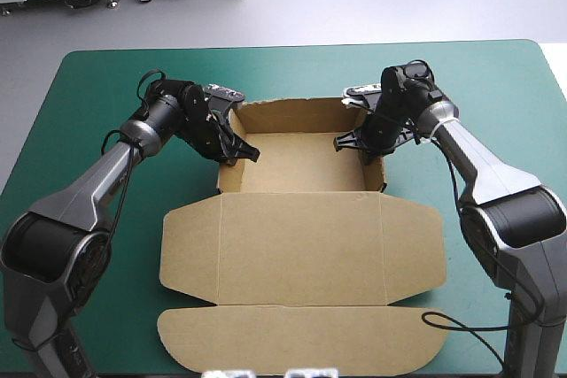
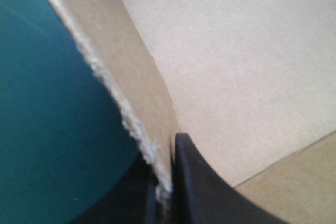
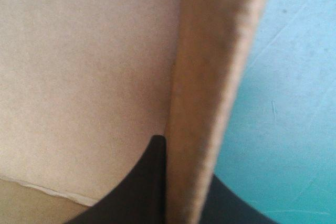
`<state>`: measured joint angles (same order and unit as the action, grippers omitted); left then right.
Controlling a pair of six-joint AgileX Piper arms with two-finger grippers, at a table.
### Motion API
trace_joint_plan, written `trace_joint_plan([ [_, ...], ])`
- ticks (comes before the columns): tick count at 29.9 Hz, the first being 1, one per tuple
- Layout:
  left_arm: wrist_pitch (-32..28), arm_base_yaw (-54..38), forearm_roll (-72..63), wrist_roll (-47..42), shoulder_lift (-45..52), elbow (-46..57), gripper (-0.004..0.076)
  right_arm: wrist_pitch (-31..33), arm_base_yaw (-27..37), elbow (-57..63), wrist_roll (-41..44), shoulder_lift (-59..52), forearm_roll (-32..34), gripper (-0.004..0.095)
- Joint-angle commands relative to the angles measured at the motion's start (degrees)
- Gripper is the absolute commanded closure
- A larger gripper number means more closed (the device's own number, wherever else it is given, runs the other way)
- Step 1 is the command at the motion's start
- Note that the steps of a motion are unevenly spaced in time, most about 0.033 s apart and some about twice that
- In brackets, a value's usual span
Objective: Fold the box
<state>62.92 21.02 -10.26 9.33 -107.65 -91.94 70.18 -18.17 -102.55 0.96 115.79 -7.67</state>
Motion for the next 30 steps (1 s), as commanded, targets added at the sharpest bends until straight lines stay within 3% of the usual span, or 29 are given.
trace_joint_plan([
  [1,4.5,1.1,-1.2,2.1,0.6,0.0,0.0732,1.3,-1.0,-1.0,-2.6,-2.0,-5.8,0.0924],
  [7,6.0,1.1,-0.5,2.7,1.7,0.0,0.0717,1.3,-1.0,-1.0,-2.6,-2.0,-5.5,0.0905],
  [9,7.2,0.9,-0.2,2.8,1.7,0.0,0.0669,1.4,-1.0,-1.0,-2.9,-2.0,-5.4,0.0839],
  [12,8.4,0.4,-0.6,2.8,1.7,0.0,0.0507,1.4,-1.0,-1.0,-3.0,-2.2,-6.2,0.0661],
  [17,8.3,-0.1,-1.4,2.8,2.7,-0.3,0.0208,1.4,-1.0,-1.1,-4.2,-3.5,-6.7,0.0228],
  [20,9.3,-0.1,-1.8,2.5,2.9,-2.5,0.0162,1.4,-1.0,-1.1,-4.2,-4.9,-6.1,0.0069],
  [30,11.0,-0.1,-3.2,2.4,6.1,-10.1,0.0162,1.4,-1.0,-1.6,-4.6,-11.3,-3.4,0.0043],
])
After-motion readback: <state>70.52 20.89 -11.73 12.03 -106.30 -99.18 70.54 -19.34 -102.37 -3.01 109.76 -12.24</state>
